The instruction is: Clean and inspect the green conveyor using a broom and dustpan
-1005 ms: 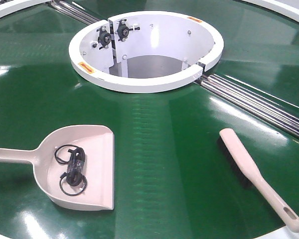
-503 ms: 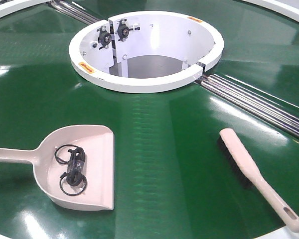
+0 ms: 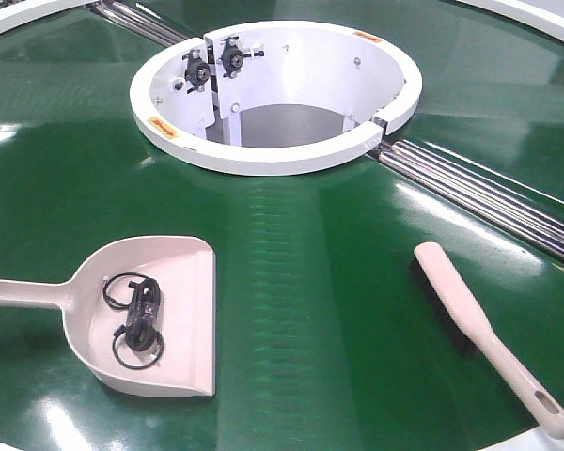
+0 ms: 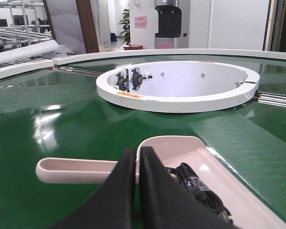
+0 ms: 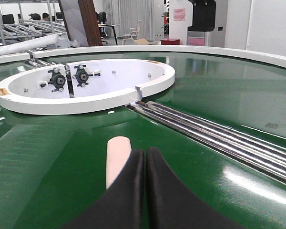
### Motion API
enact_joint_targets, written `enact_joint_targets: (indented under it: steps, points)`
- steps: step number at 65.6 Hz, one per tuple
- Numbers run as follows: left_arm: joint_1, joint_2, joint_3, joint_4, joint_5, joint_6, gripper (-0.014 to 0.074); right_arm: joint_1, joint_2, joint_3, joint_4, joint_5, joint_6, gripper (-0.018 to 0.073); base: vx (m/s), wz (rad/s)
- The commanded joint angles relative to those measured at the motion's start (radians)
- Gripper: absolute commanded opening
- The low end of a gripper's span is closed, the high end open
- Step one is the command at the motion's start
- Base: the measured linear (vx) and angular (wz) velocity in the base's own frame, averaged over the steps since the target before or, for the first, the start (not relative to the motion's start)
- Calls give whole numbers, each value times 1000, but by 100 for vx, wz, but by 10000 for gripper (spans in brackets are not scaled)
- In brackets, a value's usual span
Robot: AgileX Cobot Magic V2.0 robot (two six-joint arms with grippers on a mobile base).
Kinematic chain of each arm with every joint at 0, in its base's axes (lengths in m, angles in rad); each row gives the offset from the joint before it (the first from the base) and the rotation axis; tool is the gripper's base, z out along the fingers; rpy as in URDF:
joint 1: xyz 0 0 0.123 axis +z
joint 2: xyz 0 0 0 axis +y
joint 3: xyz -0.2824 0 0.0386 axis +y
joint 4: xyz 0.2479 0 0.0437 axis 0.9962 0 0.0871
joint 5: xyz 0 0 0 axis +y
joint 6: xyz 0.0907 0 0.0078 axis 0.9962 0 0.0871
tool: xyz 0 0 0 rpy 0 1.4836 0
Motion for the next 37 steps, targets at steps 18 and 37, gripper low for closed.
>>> enact_joint_targets:
  steps: [18, 37]
  points:
    - [1, -14, 10, -11, -70, -4, -6, -3, -11, 4, 0, -79, 0, -8, 0, 0]
    - [1, -14, 10, -11, -70, -4, -6, -3, -11, 4, 0, -79, 0, -8, 0, 0]
